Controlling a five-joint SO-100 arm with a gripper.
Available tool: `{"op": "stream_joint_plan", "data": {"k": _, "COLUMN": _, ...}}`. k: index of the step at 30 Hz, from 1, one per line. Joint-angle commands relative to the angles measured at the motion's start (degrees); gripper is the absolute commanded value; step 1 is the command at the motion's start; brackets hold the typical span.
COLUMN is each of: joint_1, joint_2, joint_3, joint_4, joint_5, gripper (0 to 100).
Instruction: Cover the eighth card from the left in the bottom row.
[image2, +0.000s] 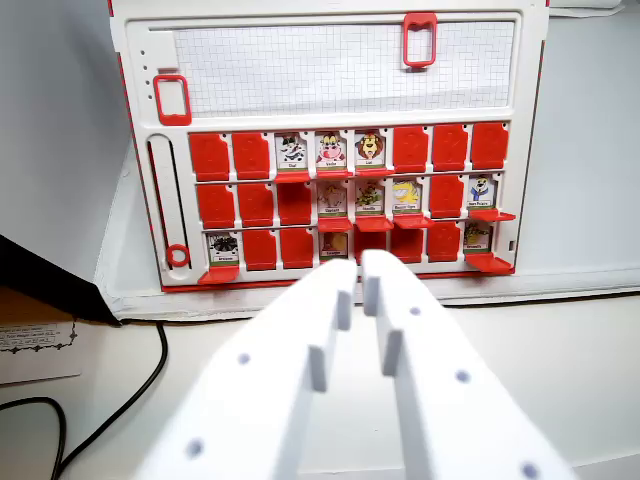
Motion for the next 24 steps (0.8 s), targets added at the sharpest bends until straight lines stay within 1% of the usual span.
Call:
{"op": "stream_joint_plan", "data": {"k": 1, "joint_1": 0.53, "joint_2": 1.41, "joint_3": 1.23, "joint_4": -0.09, "joint_5": 0.09, "gripper": 0}}
{"op": "stream_joint_plan", "data": {"k": 19, "joint_1": 0.35, "joint_2": 1.41, "joint_3": 1.05, "joint_4": 0.44, "joint_5": -0.09, "gripper": 0}}
{"op": "stream_joint_plan", "data": {"k": 24, "joint_1": 1.32, "joint_2": 2.11, "joint_3": 3.43, "joint_4": 0.09, "joint_5": -0.18, "gripper": 0}}
